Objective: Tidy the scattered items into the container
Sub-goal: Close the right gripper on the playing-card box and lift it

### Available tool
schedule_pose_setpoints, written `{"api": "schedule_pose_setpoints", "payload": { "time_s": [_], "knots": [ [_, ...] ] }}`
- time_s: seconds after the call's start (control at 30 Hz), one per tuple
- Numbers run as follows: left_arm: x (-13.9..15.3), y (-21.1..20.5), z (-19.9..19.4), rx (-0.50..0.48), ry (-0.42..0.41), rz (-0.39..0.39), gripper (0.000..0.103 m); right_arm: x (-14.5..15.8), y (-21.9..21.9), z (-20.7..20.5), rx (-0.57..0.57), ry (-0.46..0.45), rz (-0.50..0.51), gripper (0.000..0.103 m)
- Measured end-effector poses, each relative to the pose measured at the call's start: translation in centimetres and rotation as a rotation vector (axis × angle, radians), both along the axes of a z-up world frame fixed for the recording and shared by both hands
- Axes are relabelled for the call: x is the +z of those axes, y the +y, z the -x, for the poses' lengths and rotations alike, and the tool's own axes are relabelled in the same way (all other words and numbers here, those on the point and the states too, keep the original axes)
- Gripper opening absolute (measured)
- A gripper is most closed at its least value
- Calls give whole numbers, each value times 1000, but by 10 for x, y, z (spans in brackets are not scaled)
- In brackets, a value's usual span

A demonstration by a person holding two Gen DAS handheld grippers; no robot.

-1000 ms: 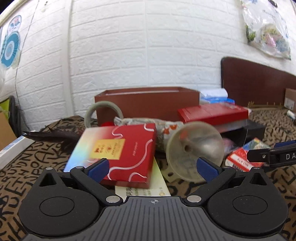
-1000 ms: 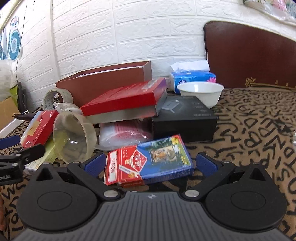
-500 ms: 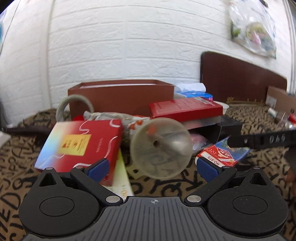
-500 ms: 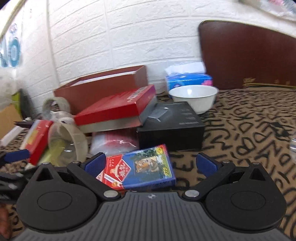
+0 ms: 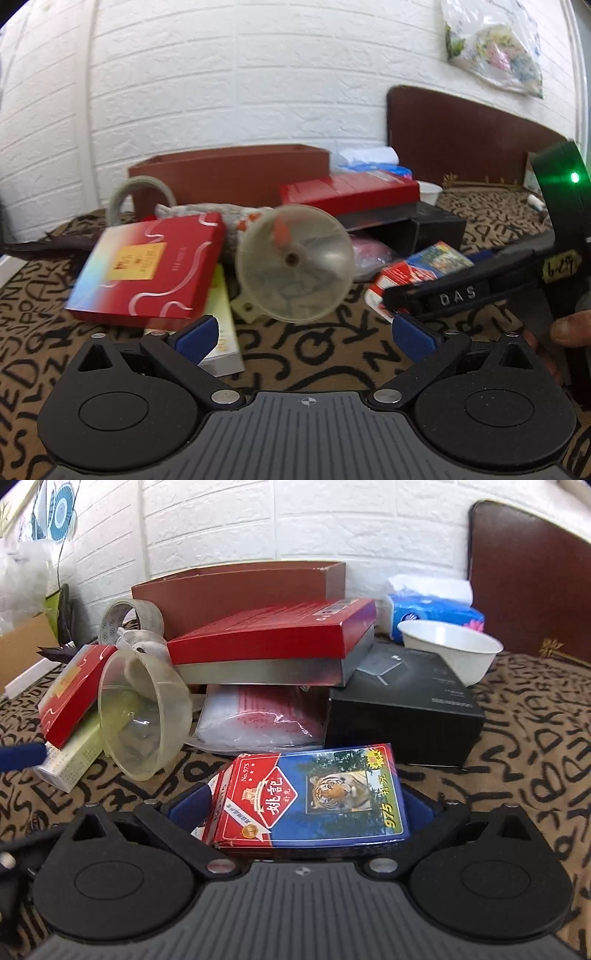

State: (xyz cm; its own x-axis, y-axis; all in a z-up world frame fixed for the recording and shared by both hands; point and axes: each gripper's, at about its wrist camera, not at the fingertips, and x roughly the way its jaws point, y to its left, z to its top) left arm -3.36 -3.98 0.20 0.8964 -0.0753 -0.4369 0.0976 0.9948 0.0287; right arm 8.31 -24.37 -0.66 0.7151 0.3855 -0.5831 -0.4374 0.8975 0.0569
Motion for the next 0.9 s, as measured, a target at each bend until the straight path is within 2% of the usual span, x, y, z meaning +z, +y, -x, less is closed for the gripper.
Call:
{"api": "schedule_pose_setpoints", "payload": {
  "time_s": [0.17,0.37,0.43,0.6,0.77,0.9],
  "knots": [
    [-3,8,-2,19,12,36,103,0,-7,-3,-15,46,-26,103],
    [-4,7,-2,14,8,28,103,1,-1,-3,-17,29,8,103],
    [-3,8,-1,23,4,29,103,3,0,-1,-7,24,6,99],
    [-2,15,-1,52,16,30,103,3,2,-1,-3,24,34,98],
    [-2,22,-2,60,20,64,103,4,0,0,1,16,14,96],
    [-1,19,-4,47,23,51,103,7,2,8,-4,-7,12,92]
  ]
}}
